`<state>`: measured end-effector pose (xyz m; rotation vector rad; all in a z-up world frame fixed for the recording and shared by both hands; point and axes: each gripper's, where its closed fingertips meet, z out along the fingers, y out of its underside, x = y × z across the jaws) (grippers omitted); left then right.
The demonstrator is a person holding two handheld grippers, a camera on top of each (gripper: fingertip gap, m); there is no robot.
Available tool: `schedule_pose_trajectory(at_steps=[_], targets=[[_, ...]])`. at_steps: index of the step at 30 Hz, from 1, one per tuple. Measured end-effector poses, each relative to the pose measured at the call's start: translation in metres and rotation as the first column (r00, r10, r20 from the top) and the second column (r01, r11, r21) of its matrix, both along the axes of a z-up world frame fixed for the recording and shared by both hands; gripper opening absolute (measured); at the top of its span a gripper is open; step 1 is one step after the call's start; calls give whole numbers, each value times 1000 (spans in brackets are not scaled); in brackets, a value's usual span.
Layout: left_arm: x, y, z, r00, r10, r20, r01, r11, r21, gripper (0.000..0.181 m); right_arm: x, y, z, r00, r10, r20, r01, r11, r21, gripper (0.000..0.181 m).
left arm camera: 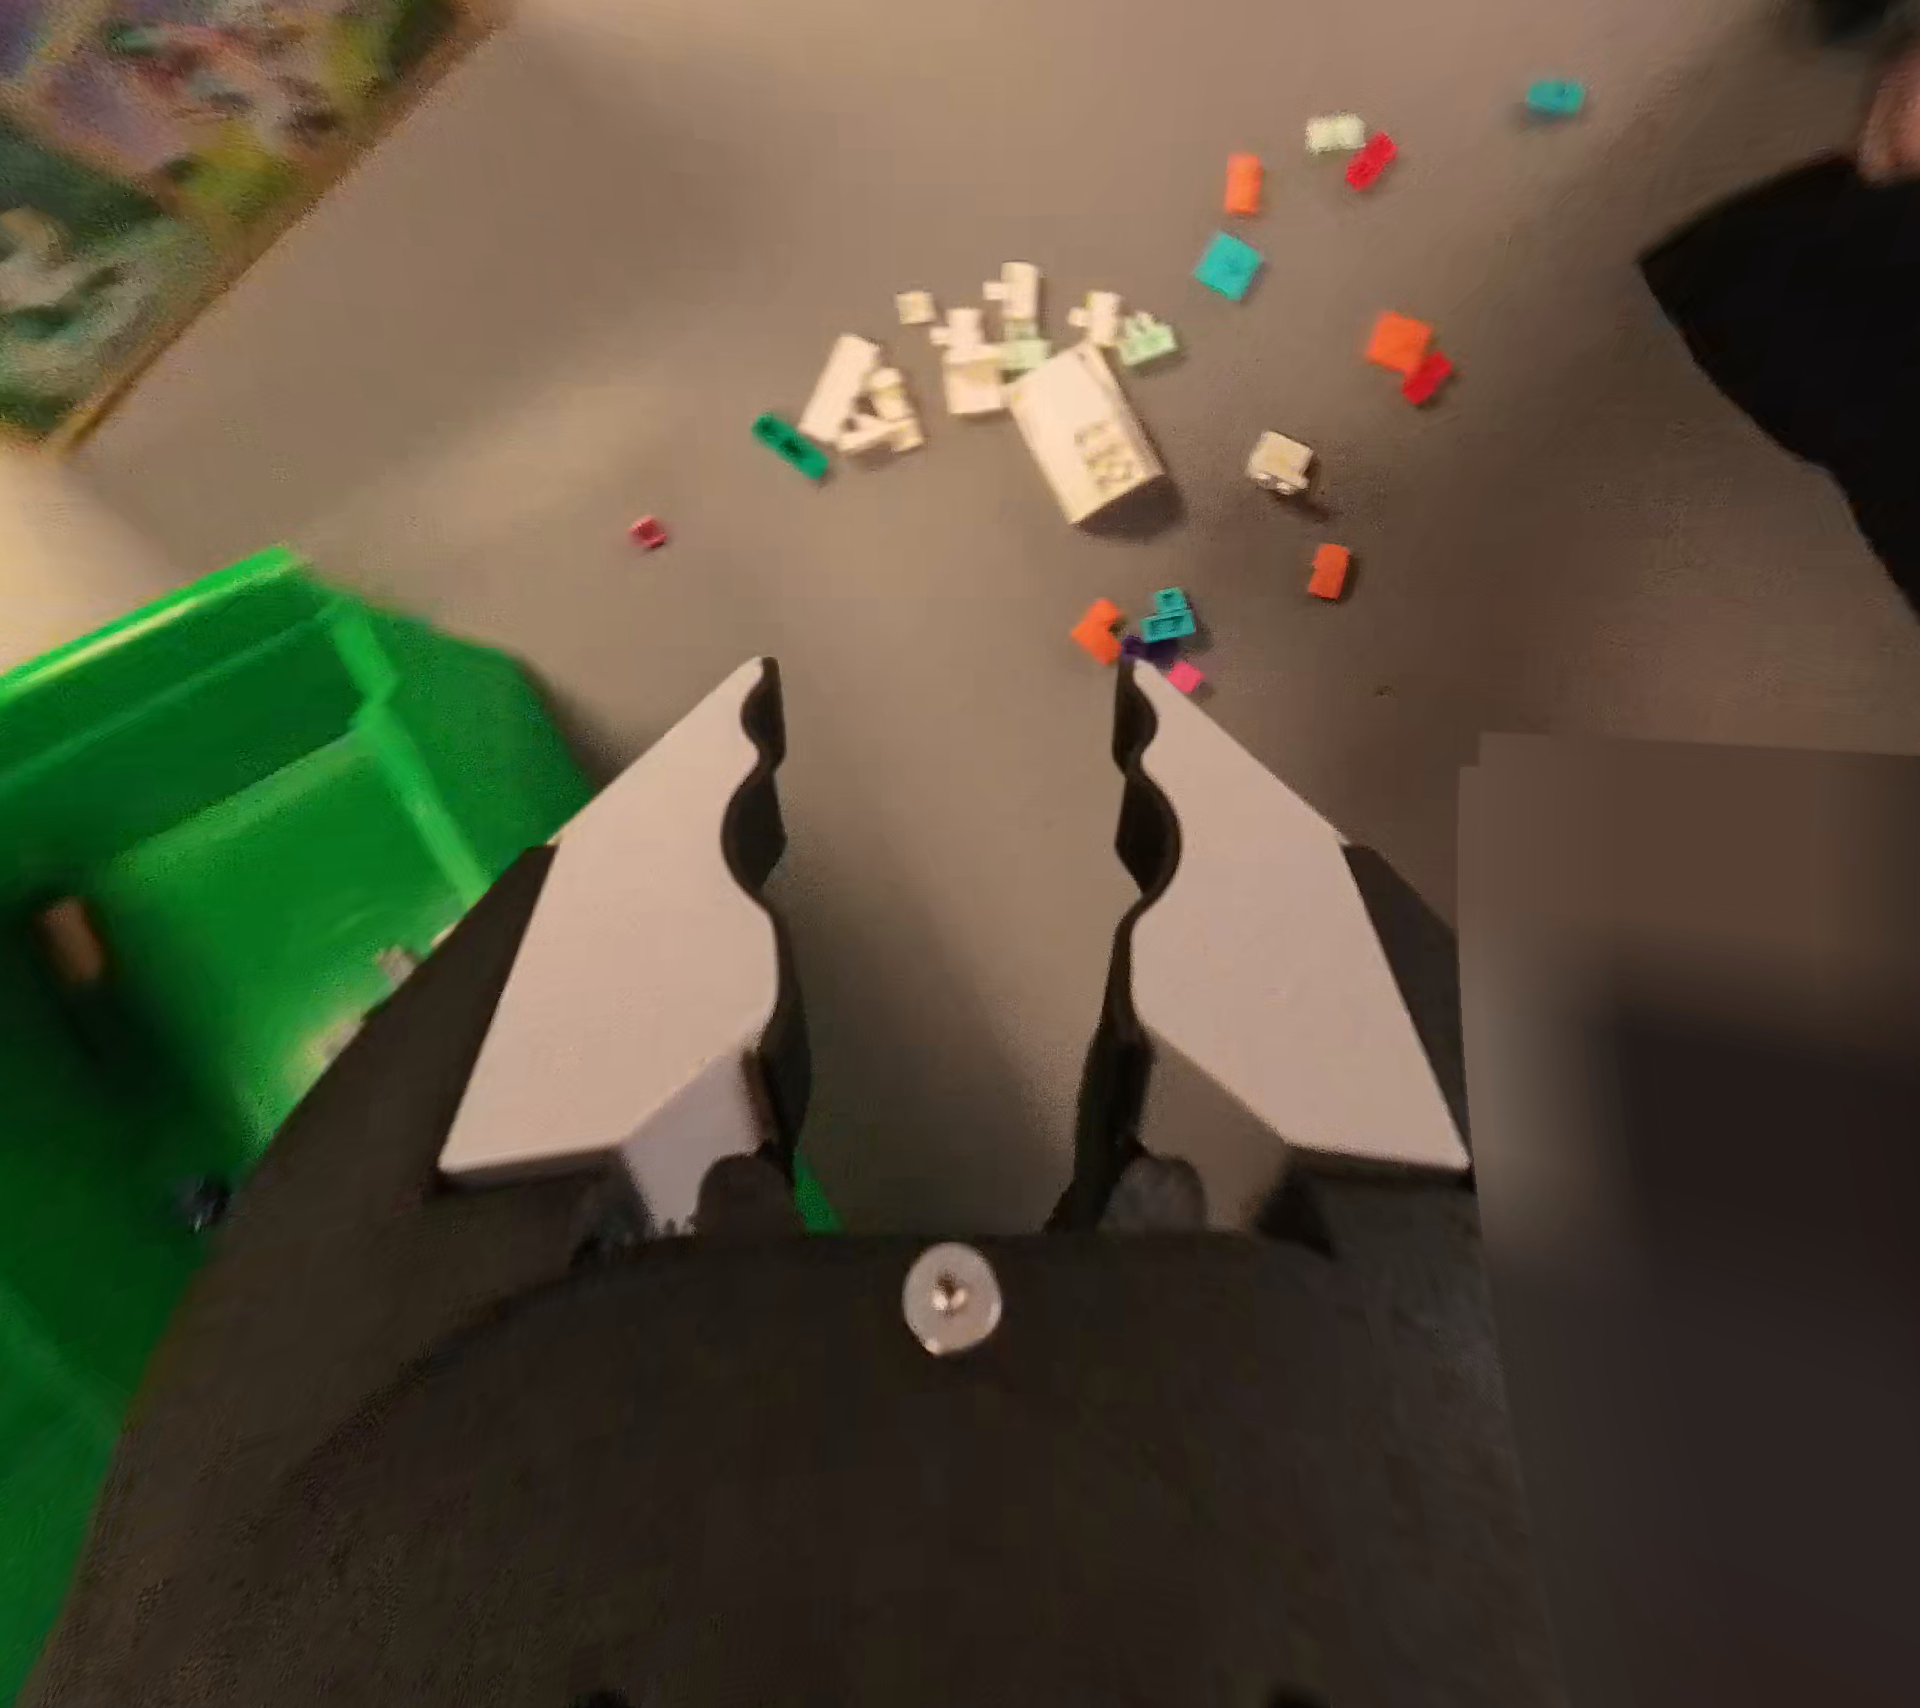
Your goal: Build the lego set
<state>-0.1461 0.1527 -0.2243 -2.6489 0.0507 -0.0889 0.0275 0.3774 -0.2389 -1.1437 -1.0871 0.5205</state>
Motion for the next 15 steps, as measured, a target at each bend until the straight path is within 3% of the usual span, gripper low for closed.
schedule_pose_trajectory(at_steps=[4, 7, 10, 15], targets=[[42, 10, -57, 983, -176, 45, 182, 952, -245, 55, 0, -1, 0, 1000, 5, 1, -5, 1000, -2, 7], [48, 3, -95, 976, -211, 58, 216, 883, -417, 45, -1, -1, 0, 1000, 6, 3, -6, 1000, -2, 7], [45, 2, -111, 978, -206, 30, 195, 855, -481, 41, -1, -1, 0, 1000, 7, 1, -7, 1000, -3, 7], [40, 2, -114, 982, -187, 10, 168, 854, -492, 24, -1, 0, -1, 1000, 7, 2, -7, 1000, -3, 7]])
